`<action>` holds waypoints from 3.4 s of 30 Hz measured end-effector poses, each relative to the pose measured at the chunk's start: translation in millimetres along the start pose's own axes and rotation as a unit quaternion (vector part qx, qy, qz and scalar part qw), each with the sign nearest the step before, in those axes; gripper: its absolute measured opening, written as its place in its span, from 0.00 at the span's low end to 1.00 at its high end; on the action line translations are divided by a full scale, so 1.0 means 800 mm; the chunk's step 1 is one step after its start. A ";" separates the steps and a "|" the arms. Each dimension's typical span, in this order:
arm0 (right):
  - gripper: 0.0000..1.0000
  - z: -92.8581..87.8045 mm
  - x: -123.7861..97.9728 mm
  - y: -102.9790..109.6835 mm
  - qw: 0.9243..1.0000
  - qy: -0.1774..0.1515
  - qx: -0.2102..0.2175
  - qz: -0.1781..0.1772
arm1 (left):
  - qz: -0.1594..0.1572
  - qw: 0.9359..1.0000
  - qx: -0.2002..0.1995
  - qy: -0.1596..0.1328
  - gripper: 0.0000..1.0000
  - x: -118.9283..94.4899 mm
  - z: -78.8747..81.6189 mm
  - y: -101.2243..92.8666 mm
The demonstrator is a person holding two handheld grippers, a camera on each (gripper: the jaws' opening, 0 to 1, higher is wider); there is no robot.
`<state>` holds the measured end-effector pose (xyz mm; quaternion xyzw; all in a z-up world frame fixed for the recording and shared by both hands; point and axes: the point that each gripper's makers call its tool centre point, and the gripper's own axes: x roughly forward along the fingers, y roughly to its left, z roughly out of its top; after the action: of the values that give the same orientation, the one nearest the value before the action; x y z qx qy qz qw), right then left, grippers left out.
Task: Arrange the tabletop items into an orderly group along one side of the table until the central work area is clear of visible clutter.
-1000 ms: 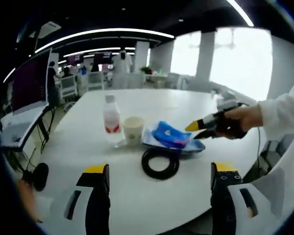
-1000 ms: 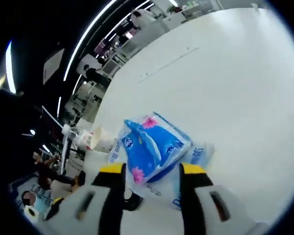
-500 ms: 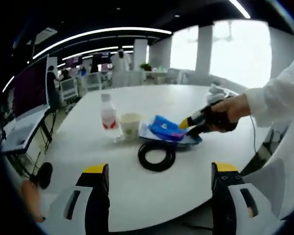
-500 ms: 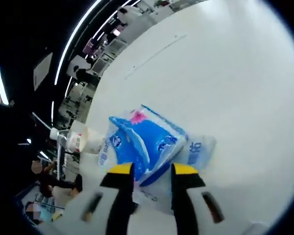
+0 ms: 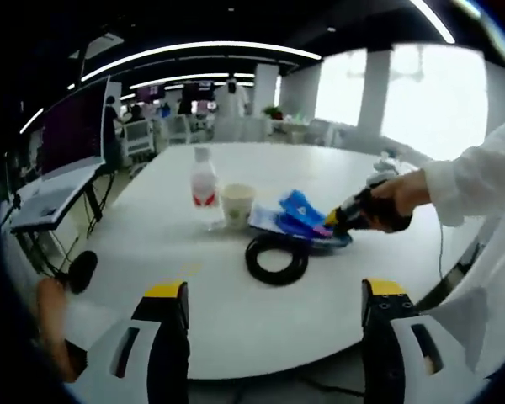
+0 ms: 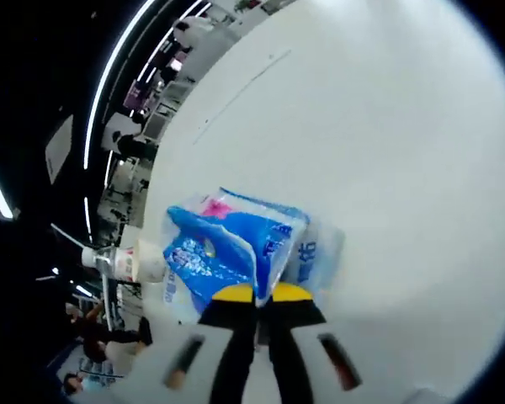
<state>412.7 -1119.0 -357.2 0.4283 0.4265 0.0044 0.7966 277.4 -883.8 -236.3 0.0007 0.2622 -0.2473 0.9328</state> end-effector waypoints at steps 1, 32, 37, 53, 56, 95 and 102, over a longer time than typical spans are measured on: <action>0.00 0.000 -0.002 0.000 1.000 0.003 -0.006 0.007 | -0.002 1.000 -0.003 0.000 0.80 0.003 0.000 -0.002; 0.00 0.000 -0.099 0.027 0.990 0.028 -0.073 0.117 | -0.126 0.991 -0.036 0.029 0.71 0.173 0.098 -0.068; 0.00 -0.004 -0.122 0.041 0.982 0.030 -0.135 0.125 | -0.141 0.989 -0.025 0.023 0.69 0.177 0.108 -0.086; 0.00 -0.021 -0.159 0.030 0.977 0.048 -0.153 0.143 | -0.182 0.982 0.022 0.051 0.25 0.174 0.086 -0.139; 0.00 -0.022 -0.164 0.025 0.976 0.047 -0.162 0.137 | -0.184 0.981 0.030 0.055 0.08 0.172 0.081 -0.144; 0.00 0.050 -0.224 -0.017 0.970 -0.057 -0.157 0.176 | -0.162 0.968 -0.189 -0.006 0.00 0.204 0.100 -0.211; 0.00 0.066 -0.229 -0.035 0.971 -0.065 -0.176 0.151 | -0.157 0.973 -0.166 0.008 0.00 0.220 0.092 -0.235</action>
<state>322.5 -1240.9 -238.5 0.3403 0.2968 0.1714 0.8756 356.4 -1139.6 -234.8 -0.1935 0.3043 -0.3432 0.8673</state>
